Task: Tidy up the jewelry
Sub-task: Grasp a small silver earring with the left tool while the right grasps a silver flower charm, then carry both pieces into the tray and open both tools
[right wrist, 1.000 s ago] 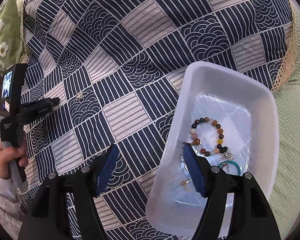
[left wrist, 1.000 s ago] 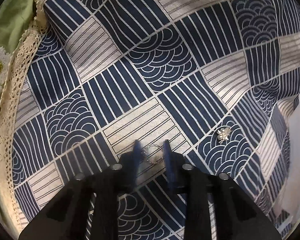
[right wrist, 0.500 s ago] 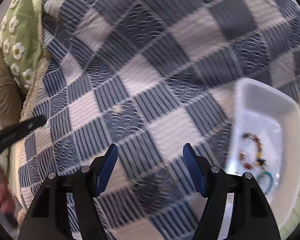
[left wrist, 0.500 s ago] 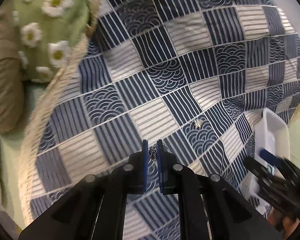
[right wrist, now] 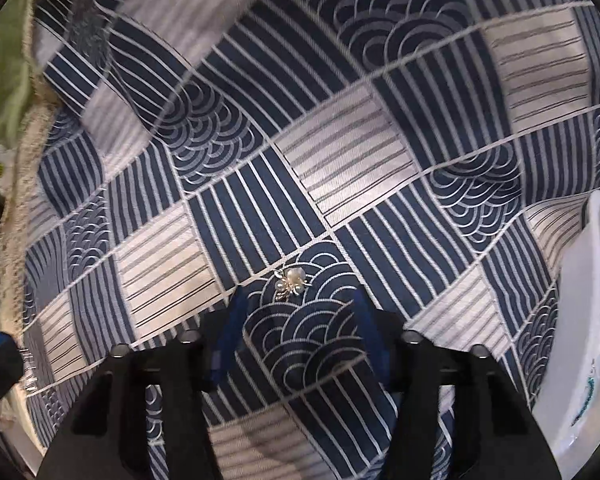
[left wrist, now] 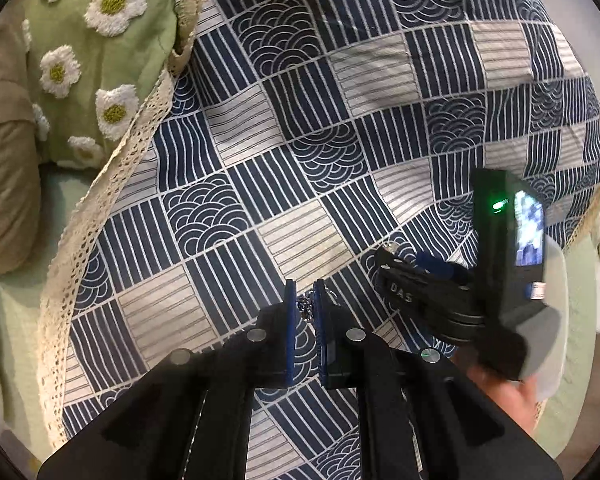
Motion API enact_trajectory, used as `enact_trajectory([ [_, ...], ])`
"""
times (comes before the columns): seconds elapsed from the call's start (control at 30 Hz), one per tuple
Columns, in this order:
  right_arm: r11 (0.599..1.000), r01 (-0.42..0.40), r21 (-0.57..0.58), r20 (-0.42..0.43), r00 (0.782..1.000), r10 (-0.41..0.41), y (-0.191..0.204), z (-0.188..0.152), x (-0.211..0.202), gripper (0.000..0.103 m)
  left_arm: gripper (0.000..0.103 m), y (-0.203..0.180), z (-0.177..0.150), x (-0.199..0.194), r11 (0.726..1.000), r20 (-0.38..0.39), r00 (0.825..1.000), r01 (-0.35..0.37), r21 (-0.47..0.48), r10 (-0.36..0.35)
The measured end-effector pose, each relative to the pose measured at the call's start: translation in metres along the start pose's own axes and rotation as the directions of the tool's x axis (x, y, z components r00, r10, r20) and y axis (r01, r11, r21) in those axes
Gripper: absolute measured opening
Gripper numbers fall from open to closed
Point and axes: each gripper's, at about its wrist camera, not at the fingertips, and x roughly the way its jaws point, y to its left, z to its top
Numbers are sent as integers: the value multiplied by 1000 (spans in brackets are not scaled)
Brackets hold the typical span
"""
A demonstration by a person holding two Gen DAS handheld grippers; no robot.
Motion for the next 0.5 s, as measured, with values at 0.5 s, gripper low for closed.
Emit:
enact_trajectory([
  [0.5,1000,20,-16,97,995,-18,-1,-10,-32,21,8,5,2,-3,1000,-1,1000,-12,15,12],
])
